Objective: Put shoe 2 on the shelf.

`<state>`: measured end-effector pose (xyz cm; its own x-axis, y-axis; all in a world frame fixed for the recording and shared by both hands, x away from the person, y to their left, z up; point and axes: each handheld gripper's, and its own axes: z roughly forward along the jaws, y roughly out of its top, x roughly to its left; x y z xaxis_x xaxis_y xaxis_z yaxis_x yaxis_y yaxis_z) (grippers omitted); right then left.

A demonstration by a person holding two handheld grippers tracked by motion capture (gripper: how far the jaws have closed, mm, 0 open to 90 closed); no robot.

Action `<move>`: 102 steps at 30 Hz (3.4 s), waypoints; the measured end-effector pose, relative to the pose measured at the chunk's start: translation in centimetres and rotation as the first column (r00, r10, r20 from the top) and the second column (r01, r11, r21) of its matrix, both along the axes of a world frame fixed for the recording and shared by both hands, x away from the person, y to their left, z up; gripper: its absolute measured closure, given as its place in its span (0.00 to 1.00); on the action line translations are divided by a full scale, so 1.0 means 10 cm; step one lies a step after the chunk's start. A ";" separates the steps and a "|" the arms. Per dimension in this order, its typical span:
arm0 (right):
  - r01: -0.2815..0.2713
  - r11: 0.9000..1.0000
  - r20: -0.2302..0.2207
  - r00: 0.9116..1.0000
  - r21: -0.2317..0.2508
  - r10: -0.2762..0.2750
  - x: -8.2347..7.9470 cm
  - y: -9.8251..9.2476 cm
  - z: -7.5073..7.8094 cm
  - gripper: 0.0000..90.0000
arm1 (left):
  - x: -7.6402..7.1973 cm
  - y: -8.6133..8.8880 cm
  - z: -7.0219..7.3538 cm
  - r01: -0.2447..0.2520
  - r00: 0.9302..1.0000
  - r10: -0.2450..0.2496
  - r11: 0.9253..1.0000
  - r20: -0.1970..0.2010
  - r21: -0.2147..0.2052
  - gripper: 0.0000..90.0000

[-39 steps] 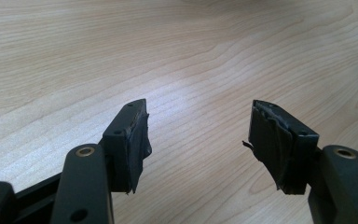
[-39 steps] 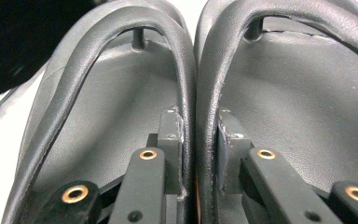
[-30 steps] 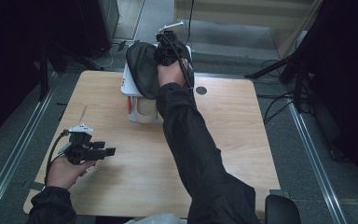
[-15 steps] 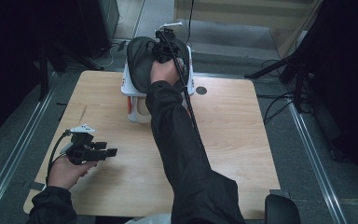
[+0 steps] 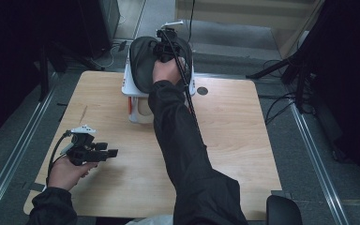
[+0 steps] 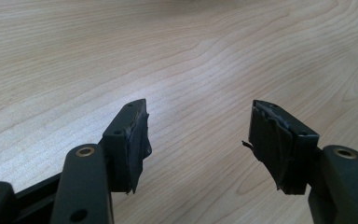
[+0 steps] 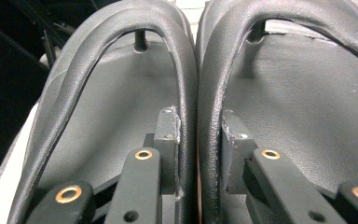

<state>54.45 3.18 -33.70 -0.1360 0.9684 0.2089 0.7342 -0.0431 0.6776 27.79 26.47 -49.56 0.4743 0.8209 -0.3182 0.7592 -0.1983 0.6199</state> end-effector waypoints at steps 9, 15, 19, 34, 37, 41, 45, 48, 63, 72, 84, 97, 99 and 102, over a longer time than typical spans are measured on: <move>-0.020 1.000 -0.003 1.000 0.011 0.020 0.00 0.00 0.00 0.76 | 0.00 -0.01 -0.01 0.007 1.000 -0.007 1.000 -0.006 0.001 0.42; -0.041 0.999 -0.001 0.999 0.020 0.041 0.00 0.00 0.01 0.66 | 0.00 0.00 -0.01 0.007 1.000 -0.007 1.000 -0.007 0.002 0.42; -0.057 0.998 0.011 0.998 0.013 0.056 -0.03 -0.01 0.02 0.63 | 0.00 0.00 -0.01 0.007 1.000 -0.007 1.000 -0.009 0.005 0.42; -0.163 0.986 -0.009 0.986 0.043 0.164 -0.12 -0.18 0.00 0.54 | 0.01 0.00 -0.01 0.001 1.000 -0.001 1.000 -0.010 0.012 0.42; -0.180 0.983 -0.007 0.984 0.042 0.180 -0.14 -0.20 -0.01 0.54 | 0.01 0.01 -0.02 -0.004 1.000 0.004 1.000 -0.012 0.010 0.42; -0.207 0.977 0.001 0.978 0.049 0.208 -0.20 -0.25 0.01 0.56 | 0.02 0.00 -0.02 -0.008 1.000 0.008 1.000 -0.011 0.010 0.42; -0.271 0.959 -0.005 0.962 0.083 0.272 -0.24 -0.31 0.02 0.55 | 0.02 0.00 -0.02 0.000 1.000 0.001 1.000 -0.012 0.015 0.42; -0.324 0.944 0.007 0.946 0.054 0.325 -0.29 -0.34 0.02 0.55 | 0.02 0.01 -0.02 -0.006 1.000 0.006 1.000 -0.016 0.012 0.42; -0.464 0.885 0.043 0.886 0.044 0.462 -0.56 -0.55 0.15 0.57 | 0.05 -0.01 -0.03 -0.004 1.000 0.004 1.000 -0.015 0.019 0.42; -0.545 0.838 0.059 0.838 0.031 0.542 -0.78 -0.63 0.15 0.61 | 0.06 -0.01 -0.03 -0.002 1.000 0.002 1.000 -0.018 0.022 0.42; -0.631 0.775 0.110 0.773 0.031 0.625 -1.10 -0.83 0.09 0.58 | 0.11 -0.05 -0.03 0.007 1.000 -0.007 1.000 -0.013 0.028 0.42; -0.709 0.705 0.154 0.694 -0.027 0.703 -1.46 -1.05 -0.16 0.56 | 0.15 -0.10 -0.03 0.022 1.000 -0.022 0.999 -0.009 0.027 0.42; -0.720 0.694 0.162 0.682 -0.023 0.713 -1.52 -1.09 -0.20 0.56 | 0.16 -0.10 -0.03 0.028 1.000 -0.028 0.999 -0.009 0.033 0.42; -0.725 0.689 0.159 0.679 -0.009 0.717 -1.58 -1.14 -0.27 0.55 | 0.16 -0.11 -0.03 0.028 1.000 -0.028 0.999 -0.008 0.033 0.42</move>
